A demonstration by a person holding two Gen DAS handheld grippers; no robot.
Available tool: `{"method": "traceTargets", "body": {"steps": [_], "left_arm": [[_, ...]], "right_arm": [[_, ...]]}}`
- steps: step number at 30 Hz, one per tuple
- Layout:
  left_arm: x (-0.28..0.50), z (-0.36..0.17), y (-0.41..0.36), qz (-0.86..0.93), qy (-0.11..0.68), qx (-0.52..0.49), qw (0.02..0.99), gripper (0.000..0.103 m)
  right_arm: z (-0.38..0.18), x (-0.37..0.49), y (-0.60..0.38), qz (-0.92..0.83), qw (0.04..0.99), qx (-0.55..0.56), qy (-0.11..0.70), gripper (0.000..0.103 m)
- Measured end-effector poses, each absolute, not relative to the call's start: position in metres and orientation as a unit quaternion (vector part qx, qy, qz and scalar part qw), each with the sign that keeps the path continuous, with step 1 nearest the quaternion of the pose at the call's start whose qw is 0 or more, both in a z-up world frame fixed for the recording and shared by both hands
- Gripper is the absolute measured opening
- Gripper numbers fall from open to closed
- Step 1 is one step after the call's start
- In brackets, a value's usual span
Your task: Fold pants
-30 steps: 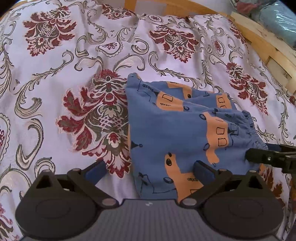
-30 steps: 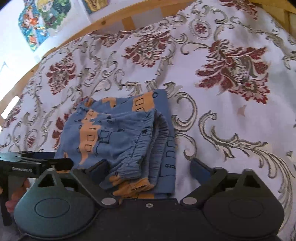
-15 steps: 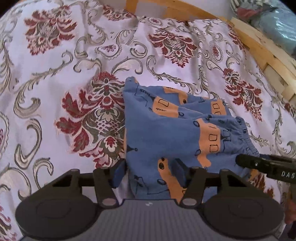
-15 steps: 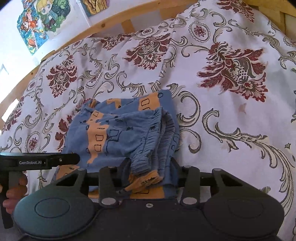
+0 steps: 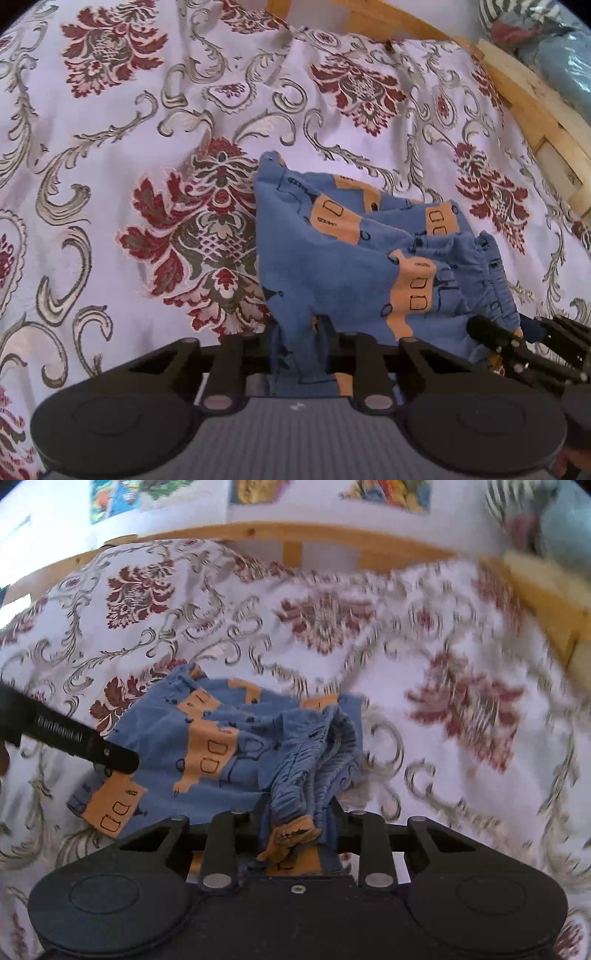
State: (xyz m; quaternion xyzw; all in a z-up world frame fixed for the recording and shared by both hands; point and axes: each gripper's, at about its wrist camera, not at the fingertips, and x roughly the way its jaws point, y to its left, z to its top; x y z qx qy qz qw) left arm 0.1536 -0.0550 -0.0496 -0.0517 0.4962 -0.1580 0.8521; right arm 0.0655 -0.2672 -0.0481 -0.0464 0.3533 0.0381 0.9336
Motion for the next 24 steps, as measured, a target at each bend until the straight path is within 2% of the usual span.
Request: {"method": "traceTargets", "body": {"steps": [4,10,18,21,24], "left_arm": [[0.148,-0.039,-0.059,-0.153,0.473,-0.041,0.867,0.017],[0.131,-0.018,-0.074,-0.142,0.394,0.027,0.908,0.016],[0.144,0.002,-0.079,-0.123,0.314,0.043,0.940,0.015],[0.164,-0.001,-0.079,-0.127,0.291,0.047,0.947,0.016],[0.190,-0.028,-0.077,-0.122,0.327,0.048,0.936,0.019]], "right_arm": [[-0.045,0.058,-0.243,0.028,0.941,-0.145,0.303,0.029],[-0.045,0.047,-0.218,0.024,0.942,-0.249,0.223,0.029],[-0.044,0.067,-0.213,0.000,0.950,-0.283,0.134,0.029],[-0.049,0.090,-0.221,-0.005,0.958,-0.250,0.141,0.029],[-0.064,0.114,-0.233,0.008,0.960,-0.208,0.189,0.032]]}}
